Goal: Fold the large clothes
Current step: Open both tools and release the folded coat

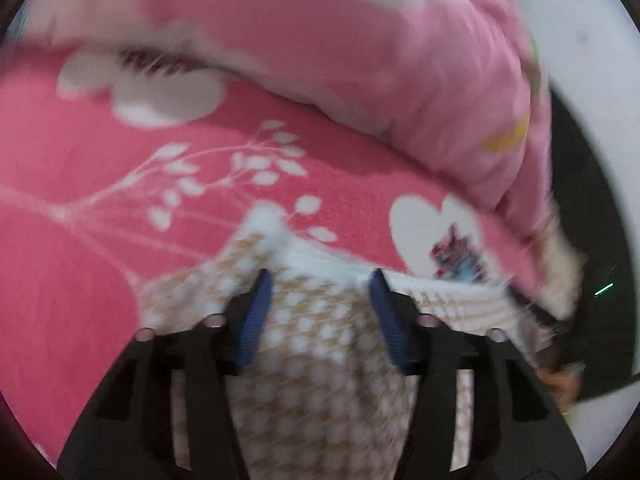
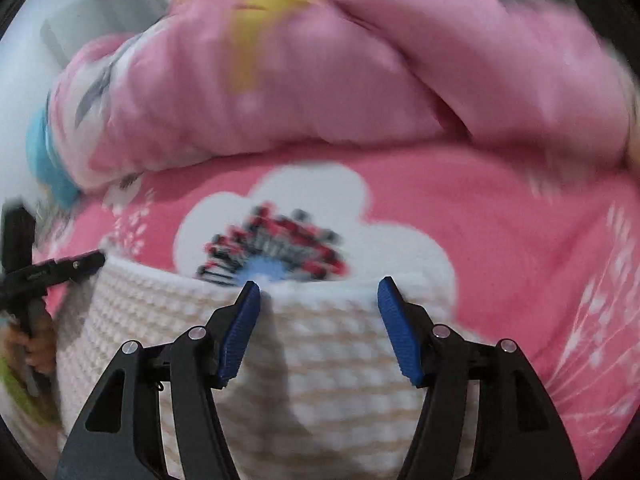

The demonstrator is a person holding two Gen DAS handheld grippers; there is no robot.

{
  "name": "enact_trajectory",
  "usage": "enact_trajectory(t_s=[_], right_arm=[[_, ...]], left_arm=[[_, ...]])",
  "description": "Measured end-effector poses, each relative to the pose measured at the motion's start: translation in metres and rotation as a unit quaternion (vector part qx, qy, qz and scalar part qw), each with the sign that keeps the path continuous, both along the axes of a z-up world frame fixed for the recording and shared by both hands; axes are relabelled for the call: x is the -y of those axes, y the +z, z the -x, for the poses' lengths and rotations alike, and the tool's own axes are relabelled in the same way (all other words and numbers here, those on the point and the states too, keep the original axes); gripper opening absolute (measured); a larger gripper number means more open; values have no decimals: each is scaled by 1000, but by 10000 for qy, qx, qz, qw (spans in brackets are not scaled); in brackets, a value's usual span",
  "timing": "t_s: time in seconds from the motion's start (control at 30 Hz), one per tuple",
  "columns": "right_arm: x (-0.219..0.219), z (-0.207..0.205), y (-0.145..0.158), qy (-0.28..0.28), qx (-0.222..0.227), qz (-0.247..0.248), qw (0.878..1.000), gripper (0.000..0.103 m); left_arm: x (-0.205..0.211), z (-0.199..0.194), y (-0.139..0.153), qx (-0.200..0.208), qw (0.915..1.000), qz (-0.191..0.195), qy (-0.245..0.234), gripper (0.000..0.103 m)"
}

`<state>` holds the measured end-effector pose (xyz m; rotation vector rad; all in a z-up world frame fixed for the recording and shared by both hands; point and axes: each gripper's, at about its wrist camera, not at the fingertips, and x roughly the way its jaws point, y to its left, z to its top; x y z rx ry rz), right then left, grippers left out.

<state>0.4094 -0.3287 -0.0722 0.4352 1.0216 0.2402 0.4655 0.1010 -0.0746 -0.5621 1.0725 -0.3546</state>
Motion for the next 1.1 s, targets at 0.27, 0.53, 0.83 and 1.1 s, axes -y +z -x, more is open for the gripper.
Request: enact_trajectory(t_s=[0.27,0.53,0.83,1.1], right_arm=[[54,77,53,-903,195,277,9953,36],[-68,152,60,489,683,1639,9829,45],[-85,199,51,208,482,1967,9791,49],[-154,215,-14,889,718,2455,9626,51]], left_arm=[[-43,63,58,558,9963,-442,486,48],[28,161,73,1223,9770,-1726,-276,50],[21,219,53,1351,9660,-2203,-56,50],[77,243,5,1195,9428,-3054,-604,58]])
